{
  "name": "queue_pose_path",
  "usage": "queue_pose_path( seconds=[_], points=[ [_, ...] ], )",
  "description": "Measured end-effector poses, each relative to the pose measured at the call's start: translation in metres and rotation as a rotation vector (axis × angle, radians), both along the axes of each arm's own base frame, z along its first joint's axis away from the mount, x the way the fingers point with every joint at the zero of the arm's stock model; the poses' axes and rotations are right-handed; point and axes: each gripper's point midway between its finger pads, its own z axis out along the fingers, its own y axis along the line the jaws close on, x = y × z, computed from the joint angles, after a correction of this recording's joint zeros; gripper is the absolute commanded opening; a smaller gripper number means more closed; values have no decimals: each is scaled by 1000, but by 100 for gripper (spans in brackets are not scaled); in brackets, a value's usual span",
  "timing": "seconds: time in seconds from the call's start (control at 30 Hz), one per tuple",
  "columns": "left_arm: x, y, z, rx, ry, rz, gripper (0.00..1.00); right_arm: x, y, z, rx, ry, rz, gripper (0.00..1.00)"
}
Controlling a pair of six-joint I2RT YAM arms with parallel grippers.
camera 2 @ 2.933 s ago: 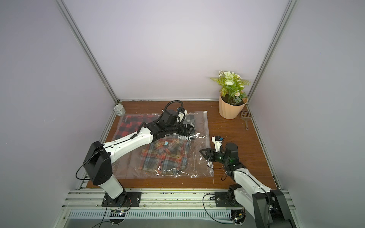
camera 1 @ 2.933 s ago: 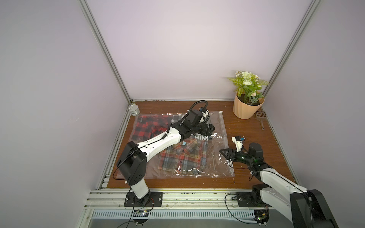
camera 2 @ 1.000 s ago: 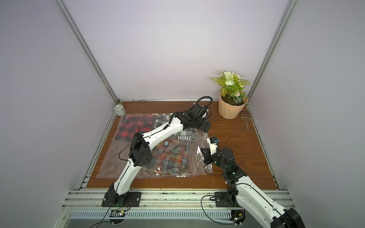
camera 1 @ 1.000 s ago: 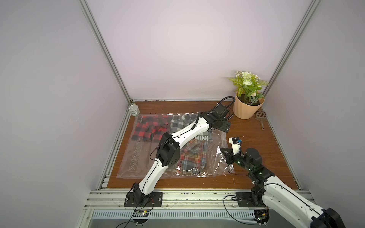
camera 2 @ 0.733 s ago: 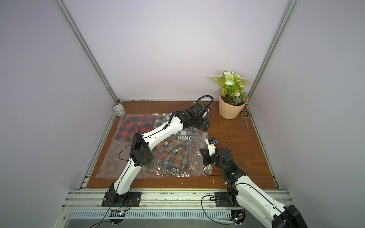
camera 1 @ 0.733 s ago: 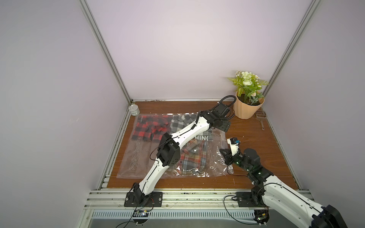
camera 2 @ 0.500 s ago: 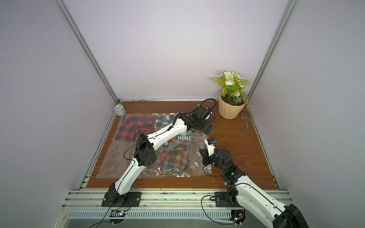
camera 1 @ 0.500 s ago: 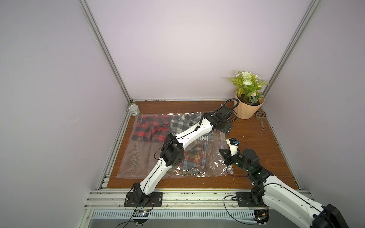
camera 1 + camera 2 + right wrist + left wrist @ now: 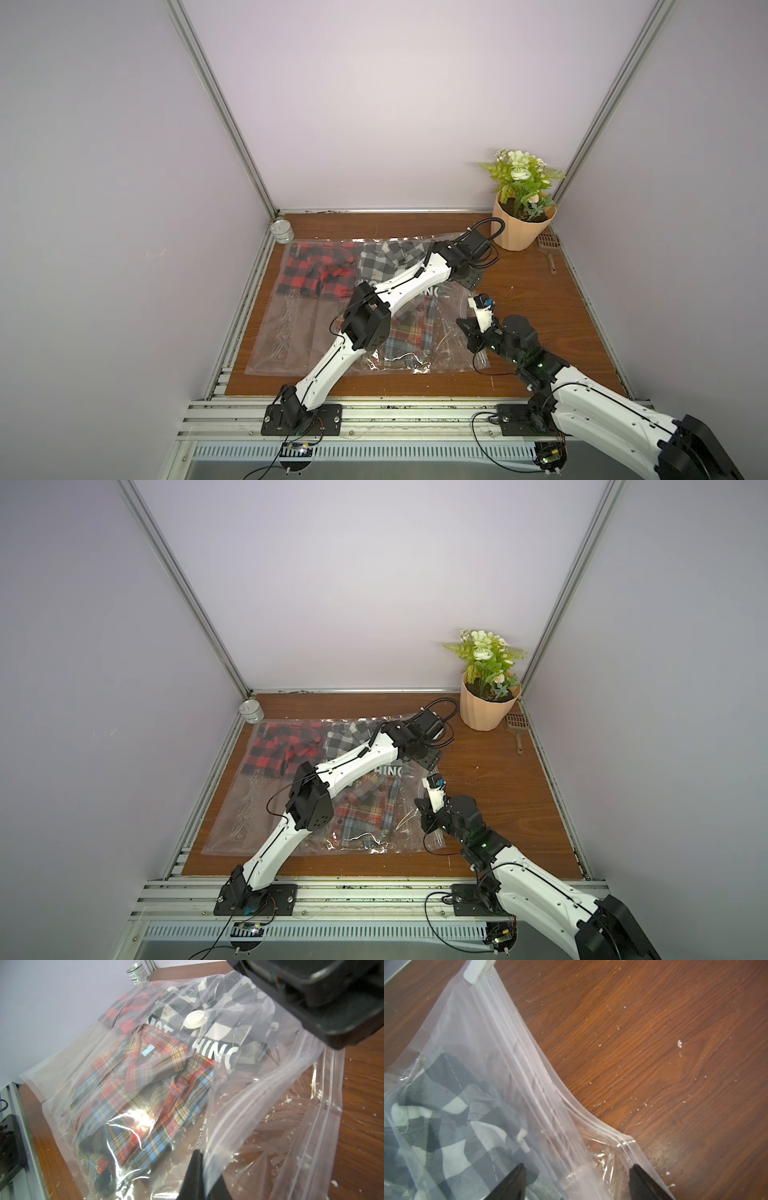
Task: Take the shirt out of the vacuum bag
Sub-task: Open the vacuum bag at the center of the board.
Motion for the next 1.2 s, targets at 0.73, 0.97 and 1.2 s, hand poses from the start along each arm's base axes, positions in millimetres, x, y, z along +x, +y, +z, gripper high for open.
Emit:
queue_pose_path(
  seconds=[0.73, 0.97, 1.2],
  points=[
    [-6, 3, 23, 36, -61, -39, 34, -5, 19, 2, -94, -48, 39, 7],
    [-6, 3, 22, 40, -63, -45, 26, -6, 20, 1, -105, -53, 38, 7],
    [-7, 5, 18, 53, -57, -50, 31, -7, 20, 5, -99, -61, 40, 7]
  ],
)
